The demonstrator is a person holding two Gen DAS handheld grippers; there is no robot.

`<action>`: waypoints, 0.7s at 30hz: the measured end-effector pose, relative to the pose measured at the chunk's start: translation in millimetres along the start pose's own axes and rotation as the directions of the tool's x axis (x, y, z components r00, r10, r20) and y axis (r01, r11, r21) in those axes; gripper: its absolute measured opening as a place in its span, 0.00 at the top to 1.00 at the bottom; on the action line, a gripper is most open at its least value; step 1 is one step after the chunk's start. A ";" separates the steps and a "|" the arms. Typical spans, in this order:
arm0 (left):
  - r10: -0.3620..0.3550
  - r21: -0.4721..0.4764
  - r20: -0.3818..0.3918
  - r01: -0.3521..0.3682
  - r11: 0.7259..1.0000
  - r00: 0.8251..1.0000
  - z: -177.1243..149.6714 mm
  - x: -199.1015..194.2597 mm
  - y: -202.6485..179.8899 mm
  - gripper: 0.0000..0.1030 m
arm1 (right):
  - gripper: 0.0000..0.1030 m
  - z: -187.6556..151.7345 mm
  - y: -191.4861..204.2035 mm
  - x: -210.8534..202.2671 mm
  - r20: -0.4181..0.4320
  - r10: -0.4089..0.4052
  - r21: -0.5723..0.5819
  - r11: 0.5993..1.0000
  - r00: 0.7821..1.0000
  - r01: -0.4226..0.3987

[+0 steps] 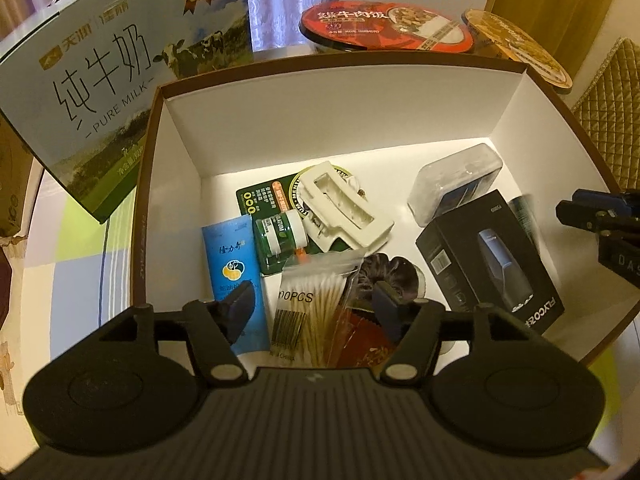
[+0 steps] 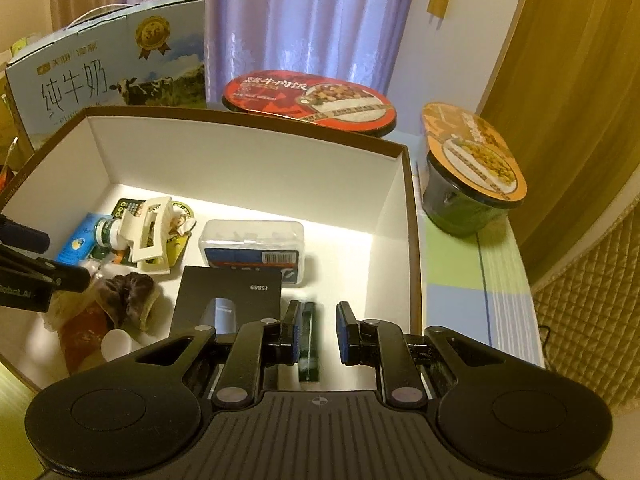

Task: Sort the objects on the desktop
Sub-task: 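Open both tools to release the swab bag and green tube into the box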

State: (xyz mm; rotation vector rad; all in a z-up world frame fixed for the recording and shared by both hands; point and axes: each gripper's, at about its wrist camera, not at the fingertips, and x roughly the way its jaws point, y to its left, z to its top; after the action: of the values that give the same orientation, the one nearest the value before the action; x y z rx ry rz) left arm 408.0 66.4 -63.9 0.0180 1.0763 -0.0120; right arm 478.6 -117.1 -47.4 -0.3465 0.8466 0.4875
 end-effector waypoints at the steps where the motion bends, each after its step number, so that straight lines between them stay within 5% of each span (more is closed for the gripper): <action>1: 0.000 0.001 0.003 0.000 1.000 1.000 0.1 -0.7 -0.4 0.40 | 0.83 -0.2 -0.9 -0.6 0.001 0.006 0.003 1.000 1.000 -0.006; 5: 0.000 0.006 0.009 0.000 1.000 1.000 -0.2 -3.5 -2.1 0.34 | 0.48 -1.1 -1.5 -5.2 0.021 0.018 0.008 1.000 1.000 -0.018; 12: -0.006 0.017 0.026 0.006 1.000 1.000 -0.3 -10.6 -7.2 0.24 | 0.13 -3.6 0.0 -14.7 0.039 0.053 0.010 0.999 0.998 -0.053; 21: 0.003 0.008 0.079 -0.004 1.000 0.997 -2.9 -31.9 -7.5 0.20 | 0.02 -12.2 7.2 -31.6 0.068 0.069 -0.016 0.998 0.995 -0.068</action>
State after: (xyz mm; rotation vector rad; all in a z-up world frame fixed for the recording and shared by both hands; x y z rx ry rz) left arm 390.2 59.0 -37.2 0.0265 0.9967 -0.0135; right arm 449.3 -125.4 -31.0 -0.3127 0.7909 0.5662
